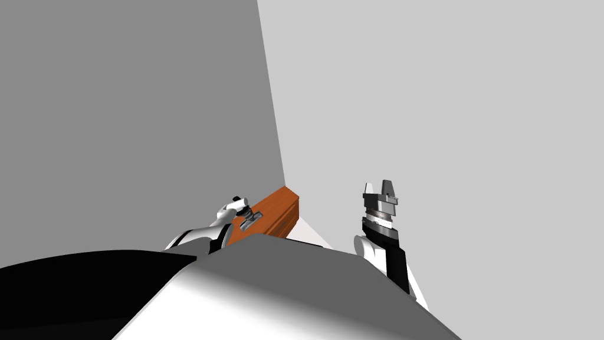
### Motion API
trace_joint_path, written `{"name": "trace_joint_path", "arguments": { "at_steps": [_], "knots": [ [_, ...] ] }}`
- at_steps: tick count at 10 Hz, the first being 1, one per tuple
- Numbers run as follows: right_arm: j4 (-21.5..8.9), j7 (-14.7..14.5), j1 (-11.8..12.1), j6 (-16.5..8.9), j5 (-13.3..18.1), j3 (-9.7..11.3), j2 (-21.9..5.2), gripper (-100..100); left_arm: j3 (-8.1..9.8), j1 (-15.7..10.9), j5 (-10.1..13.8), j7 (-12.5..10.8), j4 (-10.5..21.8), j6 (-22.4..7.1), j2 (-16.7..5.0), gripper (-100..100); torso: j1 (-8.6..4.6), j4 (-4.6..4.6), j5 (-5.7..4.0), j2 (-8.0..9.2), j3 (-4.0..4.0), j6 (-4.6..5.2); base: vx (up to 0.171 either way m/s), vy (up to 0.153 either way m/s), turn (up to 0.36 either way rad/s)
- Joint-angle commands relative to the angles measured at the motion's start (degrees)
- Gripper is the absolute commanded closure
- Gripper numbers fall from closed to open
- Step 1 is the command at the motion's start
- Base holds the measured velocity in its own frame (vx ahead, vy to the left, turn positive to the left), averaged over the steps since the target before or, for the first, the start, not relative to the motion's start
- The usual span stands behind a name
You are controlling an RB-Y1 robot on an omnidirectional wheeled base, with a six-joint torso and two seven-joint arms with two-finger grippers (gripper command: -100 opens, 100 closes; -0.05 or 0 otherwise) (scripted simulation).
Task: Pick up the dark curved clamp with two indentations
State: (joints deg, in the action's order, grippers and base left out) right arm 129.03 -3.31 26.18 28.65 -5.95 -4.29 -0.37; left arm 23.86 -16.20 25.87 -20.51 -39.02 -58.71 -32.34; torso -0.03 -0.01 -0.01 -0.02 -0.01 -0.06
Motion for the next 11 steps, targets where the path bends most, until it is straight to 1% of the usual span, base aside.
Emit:
{"name": "trace_joint_path", "arguments": {
  "at_steps": [1,2,3,5,6,7,8,11],
  "knots": [
    [0.0,0.0,0.0,0.0,0.0,0.0,0.0,0,0.00,0.0,0.0,0.0,0.0,0.0,0.0,-100,0.00,0.00,0.00,0.00,0.00,0.00,0.008,0.001,-0.007],
    [0.0,0.0,0.0,0.0,0.0,0.0,0.0,0,0.02,0.0,0.0,0.0,0.1,0.0,0.0,0,0.00,0.00,0.00,0.02,0.01,-0.01,0.000,0.000,0.000],
    [0.0,0.0,0.0,0.0,0.0,0.0,0.0,0,-0.17,0.3,-0.2,0.2,1.0,1.7,1.0,-100,0.00,0.01,0.00,0.04,0.02,-0.01,0.027,0.020,0.020],
    [0.0,0.0,0.0,0.0,0.0,0.0,0.0,0,-0.46,0.7,-0.6,0.4,2.4,4.2,2.4,-100,0.14,-0.02,0.03,-0.11,-0.06,-0.01,0.051,0.051,0.024],
    [0.0,0.0,0.0,0.0,0.0,0.0,0.0,0,-0.46,0.7,-0.6,0.4,2.4,4.2,2.4,-100,0.21,-0.03,0.05,-0.13,-0.08,-0.01,0.033,0.035,0.002],
    [0.0,0.0,0.0,0.0,0.0,0.0,0.0,0,-0.47,0.3,-0.6,0.7,3.1,4.6,2.2,-100,0.13,-0.02,0.04,-0.07,-0.05,-0.01,-0.005,-0.006,-0.003],
    [0.0,0.0,0.0,0.0,0.0,0.0,0.0,0,-0.47,0.4,-0.6,0.6,2.8,4.5,2.3,100,0.01,0.00,0.00,0.03,0.01,-0.01,0.000,0.000,0.000],
    [0.0,0.0,0.0,0.0,0.0,0.0,0.0,0,-0.47,0.4,-0.6,0.6,2.9,4.4,2.3,100,0.02,0.01,0.01,0.04,0.02,0.00,0.000,0.000,0.000]
  ]
}}
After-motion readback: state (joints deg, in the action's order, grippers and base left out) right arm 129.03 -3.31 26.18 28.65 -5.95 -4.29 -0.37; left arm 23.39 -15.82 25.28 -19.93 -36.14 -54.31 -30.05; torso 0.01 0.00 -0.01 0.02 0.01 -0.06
